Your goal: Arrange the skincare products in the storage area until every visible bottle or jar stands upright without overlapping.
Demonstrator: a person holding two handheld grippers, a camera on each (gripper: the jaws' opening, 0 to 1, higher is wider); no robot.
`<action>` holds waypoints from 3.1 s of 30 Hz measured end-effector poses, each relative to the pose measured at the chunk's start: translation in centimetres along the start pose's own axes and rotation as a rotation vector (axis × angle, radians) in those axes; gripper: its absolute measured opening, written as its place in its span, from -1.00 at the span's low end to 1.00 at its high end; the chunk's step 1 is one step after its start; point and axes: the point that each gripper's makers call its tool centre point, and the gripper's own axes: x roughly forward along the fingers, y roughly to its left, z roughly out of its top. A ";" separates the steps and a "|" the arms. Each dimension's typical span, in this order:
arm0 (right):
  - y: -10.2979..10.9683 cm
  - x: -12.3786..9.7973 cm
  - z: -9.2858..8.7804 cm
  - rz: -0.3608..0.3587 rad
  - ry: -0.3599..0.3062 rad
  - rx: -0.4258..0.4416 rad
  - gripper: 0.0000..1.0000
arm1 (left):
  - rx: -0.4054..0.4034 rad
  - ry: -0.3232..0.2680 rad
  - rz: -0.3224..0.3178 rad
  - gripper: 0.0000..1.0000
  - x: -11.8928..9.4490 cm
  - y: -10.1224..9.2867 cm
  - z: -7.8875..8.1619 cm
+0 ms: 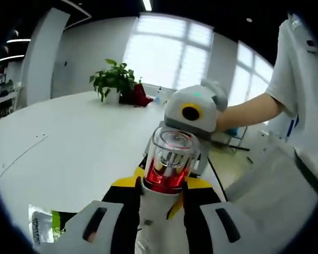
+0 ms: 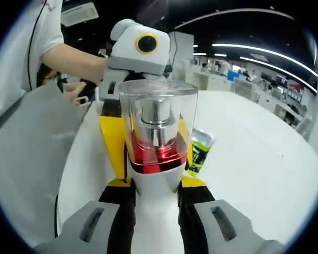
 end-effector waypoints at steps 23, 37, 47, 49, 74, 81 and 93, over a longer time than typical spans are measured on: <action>-2.0 0.4 -0.7 0.016 0.039 0.016 -0.39 | -0.016 -0.023 0.019 -0.51 0.4 2.7 0.6; -1.9 0.1 -2.5 -0.031 0.093 0.074 -0.06 | -0.064 -0.067 0.041 -0.31 -0.4 2.6 1.4; -1.1 -0.8 -2.0 -0.088 0.094 0.086 0.42 | -0.086 -0.046 0.082 0.01 -1.6 1.8 1.0; -1.1 -1.0 -2.0 -0.100 0.096 0.088 0.50 | -0.090 -0.043 0.094 0.06 -1.8 1.1 1.2; 3.2 -4.0 0.3 -0.194 0.066 0.119 0.83 | -0.166 -0.060 0.268 0.73 -8.4 -2.0 -1.1; 4.1 -4.9 1.5 -0.220 0.002 0.170 0.82 | -0.207 -0.069 0.313 0.82 -10.5 -2.8 -2.3; 6.3 -6.1 2.3 -0.231 -0.063 0.208 0.79 | -0.258 -0.091 0.397 0.88 -13.9 -6.0 -4.4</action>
